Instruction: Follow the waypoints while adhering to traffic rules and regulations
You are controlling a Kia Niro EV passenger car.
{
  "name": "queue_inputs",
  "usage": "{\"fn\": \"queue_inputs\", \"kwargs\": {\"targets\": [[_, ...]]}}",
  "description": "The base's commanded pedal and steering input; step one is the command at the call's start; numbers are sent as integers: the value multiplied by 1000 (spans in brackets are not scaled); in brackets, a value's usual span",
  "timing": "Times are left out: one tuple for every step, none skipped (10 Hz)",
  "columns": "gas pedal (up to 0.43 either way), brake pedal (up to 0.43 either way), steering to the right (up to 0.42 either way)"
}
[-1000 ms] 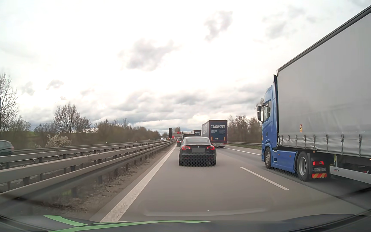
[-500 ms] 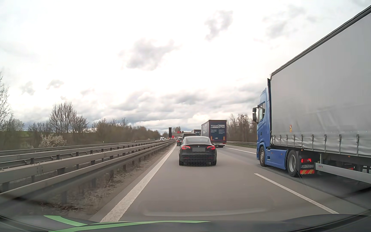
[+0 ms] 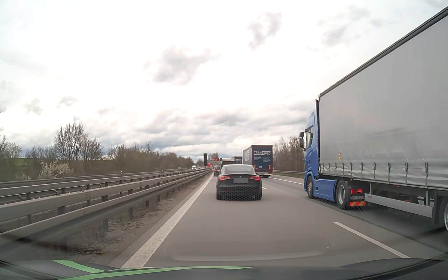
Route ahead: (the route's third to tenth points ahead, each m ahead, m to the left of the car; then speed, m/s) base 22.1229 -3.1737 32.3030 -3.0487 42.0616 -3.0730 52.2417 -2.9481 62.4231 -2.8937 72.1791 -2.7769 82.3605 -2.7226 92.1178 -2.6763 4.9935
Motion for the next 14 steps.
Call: {"fn": "queue_inputs", "kwargs": {"targets": [[28, 0, -3], [39, 0, -3], [59, 0, -4], [79, 0, -4], [87, 0, -4], [87, 0, -4], [98, 0, -4], [98, 0, -4], [98, 0, -4], [98, 0, -5], [98, 0, -5], [98, 0, -5], [98, 0, -5], [98, 0, -5]]}}
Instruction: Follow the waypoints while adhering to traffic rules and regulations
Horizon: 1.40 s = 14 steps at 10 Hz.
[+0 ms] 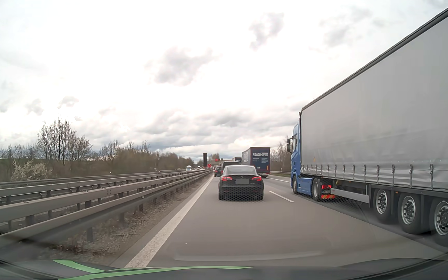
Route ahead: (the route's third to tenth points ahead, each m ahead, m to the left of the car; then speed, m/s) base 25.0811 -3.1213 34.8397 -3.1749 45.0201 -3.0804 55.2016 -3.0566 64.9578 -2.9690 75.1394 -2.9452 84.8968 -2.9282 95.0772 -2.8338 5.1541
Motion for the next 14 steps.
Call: {"fn": "queue_inputs", "kwargs": {"targets": [[98, 0, -5], [98, 0, -4], [98, 0, -4], [98, 0, -4], [87, 0, -3], [79, 0, -3], [59, 0, -3], [47, 0, -1], [28, 0, -1], [20, 0, -1], [8, 0, -1], [0, 0, -1], [0, 0, -1], [0, 0, -1]]}}
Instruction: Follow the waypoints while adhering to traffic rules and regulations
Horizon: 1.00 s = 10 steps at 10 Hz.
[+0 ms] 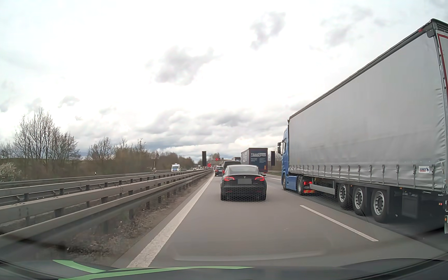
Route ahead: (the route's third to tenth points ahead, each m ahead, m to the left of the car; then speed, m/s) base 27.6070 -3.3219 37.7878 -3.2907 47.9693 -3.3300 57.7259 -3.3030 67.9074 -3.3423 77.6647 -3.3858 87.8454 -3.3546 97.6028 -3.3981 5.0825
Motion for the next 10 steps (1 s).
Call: {"fn": "queue_inputs", "kwargs": {"targets": [[0, 0, -1], [0, 0, -1], [0, 0, -1], [0, 0, -1], [8, 0, -1], [20, 0, -1], [39, 0, -1], [59, 0, -1], [87, 0, -1], [87, 0, -1]]}}
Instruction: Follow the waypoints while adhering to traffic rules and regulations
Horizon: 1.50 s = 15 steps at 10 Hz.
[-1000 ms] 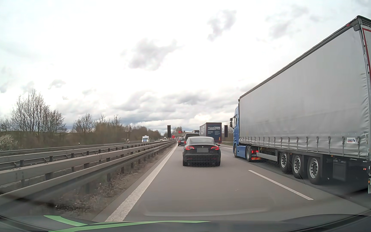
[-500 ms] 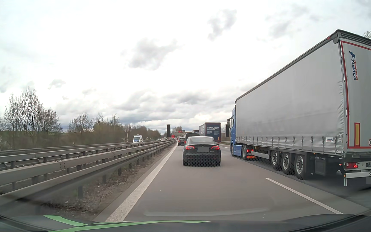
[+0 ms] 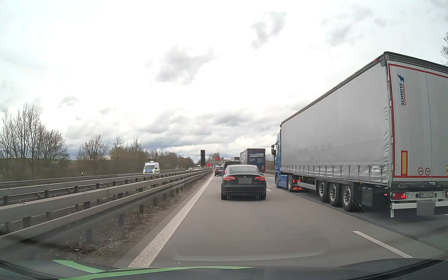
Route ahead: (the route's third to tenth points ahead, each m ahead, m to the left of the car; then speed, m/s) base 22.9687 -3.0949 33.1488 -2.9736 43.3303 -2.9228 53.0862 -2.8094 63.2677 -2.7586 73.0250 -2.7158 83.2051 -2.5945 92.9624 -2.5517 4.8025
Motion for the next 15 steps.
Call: {"fn": "queue_inputs", "kwargs": {"targets": [[87, 0, -1], [87, 0, -1], [87, 0, -1], [87, 0, -1], [87, 0, -1], [87, 0, -1], [87, 0, -2], [98, 0, -3], [98, 0, -3], [98, 0, -3], [98, 0, -3], [98, 0, -3], [98, 0, -4], [98, 0, -4], [98, 0, -4]]}}
